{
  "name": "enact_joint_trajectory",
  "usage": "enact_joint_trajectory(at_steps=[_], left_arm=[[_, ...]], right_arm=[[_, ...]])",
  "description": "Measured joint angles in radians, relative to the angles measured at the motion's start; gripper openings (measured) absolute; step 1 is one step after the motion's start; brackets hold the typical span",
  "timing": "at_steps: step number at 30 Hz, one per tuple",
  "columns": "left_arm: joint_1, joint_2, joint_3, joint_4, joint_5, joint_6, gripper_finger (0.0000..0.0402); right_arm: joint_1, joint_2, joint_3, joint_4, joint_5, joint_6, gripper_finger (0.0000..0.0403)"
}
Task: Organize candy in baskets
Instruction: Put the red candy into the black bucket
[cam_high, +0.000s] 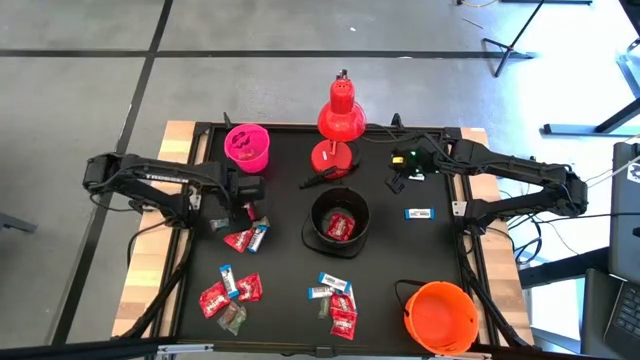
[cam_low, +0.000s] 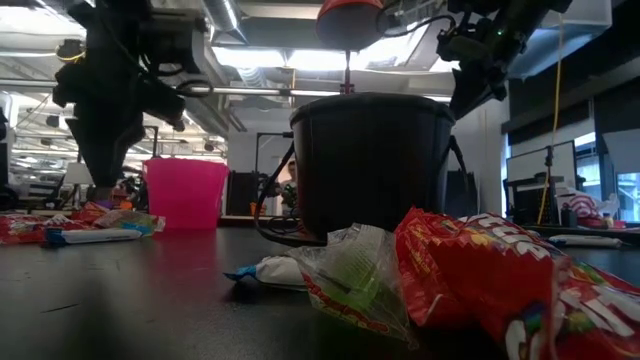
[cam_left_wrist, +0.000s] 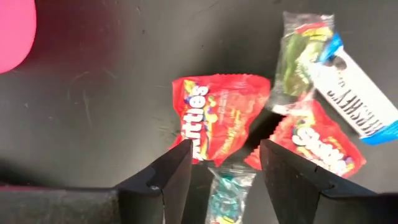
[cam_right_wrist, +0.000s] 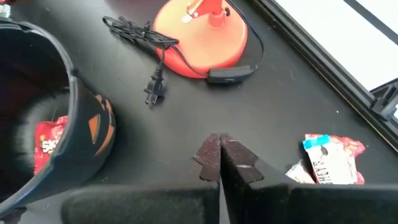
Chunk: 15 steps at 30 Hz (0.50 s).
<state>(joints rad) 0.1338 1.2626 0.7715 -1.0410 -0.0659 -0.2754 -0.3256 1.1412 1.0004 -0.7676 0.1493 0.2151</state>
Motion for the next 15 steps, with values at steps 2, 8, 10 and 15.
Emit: enact_joint_trajectory(at_steps=[2, 8, 10, 15], left_arm=[[0.029, 0.011, 0.000, 0.015, 0.001, 0.020, 0.0179], [0.096, 0.021, 0.000, 0.032, 0.032, 0.051, 0.0179], [0.111, 0.023, 0.000, 0.040, 0.048, 0.051, 0.0184], [0.113, 0.023, 0.000, 0.071, 0.062, 0.056, 0.0227]], right_arm=[[0.000, 0.000, 0.000, 0.011, 0.000, -0.010, 0.0001], [0.000, 0.000, 0.000, 0.011, 0.000, -0.012, 0.0001], [0.000, 0.000, 0.000, 0.011, 0.000, -0.012, 0.0001], [0.000, 0.000, 0.000, 0.012, 0.000, -0.013, 0.0001]])
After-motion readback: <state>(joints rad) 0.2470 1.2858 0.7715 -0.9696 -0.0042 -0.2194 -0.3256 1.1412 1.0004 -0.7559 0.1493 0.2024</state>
